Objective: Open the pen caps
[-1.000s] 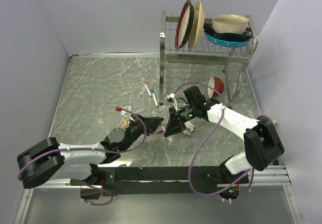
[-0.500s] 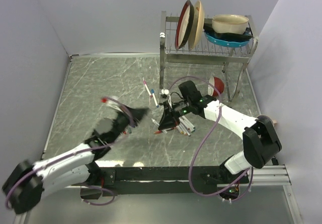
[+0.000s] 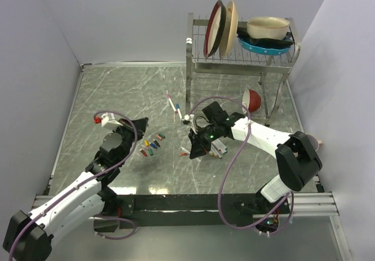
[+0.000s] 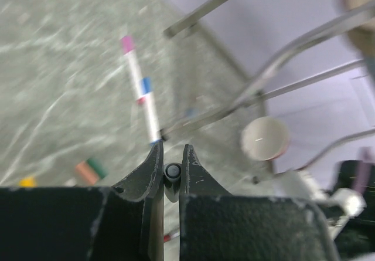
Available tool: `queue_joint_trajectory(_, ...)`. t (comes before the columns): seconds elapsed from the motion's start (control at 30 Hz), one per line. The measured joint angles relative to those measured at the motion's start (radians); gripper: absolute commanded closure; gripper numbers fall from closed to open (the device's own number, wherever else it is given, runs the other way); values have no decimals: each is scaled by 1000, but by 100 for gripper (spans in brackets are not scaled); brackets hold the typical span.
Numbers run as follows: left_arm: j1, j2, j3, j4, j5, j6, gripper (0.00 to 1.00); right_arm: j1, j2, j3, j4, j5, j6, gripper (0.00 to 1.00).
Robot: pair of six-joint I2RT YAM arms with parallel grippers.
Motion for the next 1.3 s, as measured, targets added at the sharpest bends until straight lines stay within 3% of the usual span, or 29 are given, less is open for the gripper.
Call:
queue_joint_trajectory(0.33,1,0,-140,-204,-33,-108,95,20,80,0,-4,356,-3,92)
queue_joint_trajectory(0.6,1,-55,-161,-295,-82,-149,93,23,99,0,14,556,33,87)
queue_joint_trajectory(1.1,1,-86,-176,-346,-98,-166,88,24,115,0,48,696,69,63)
queue_joint_trajectory(1.3,1,-86,-176,-348,-98,-165,85,24,115,0,51,716,75,61)
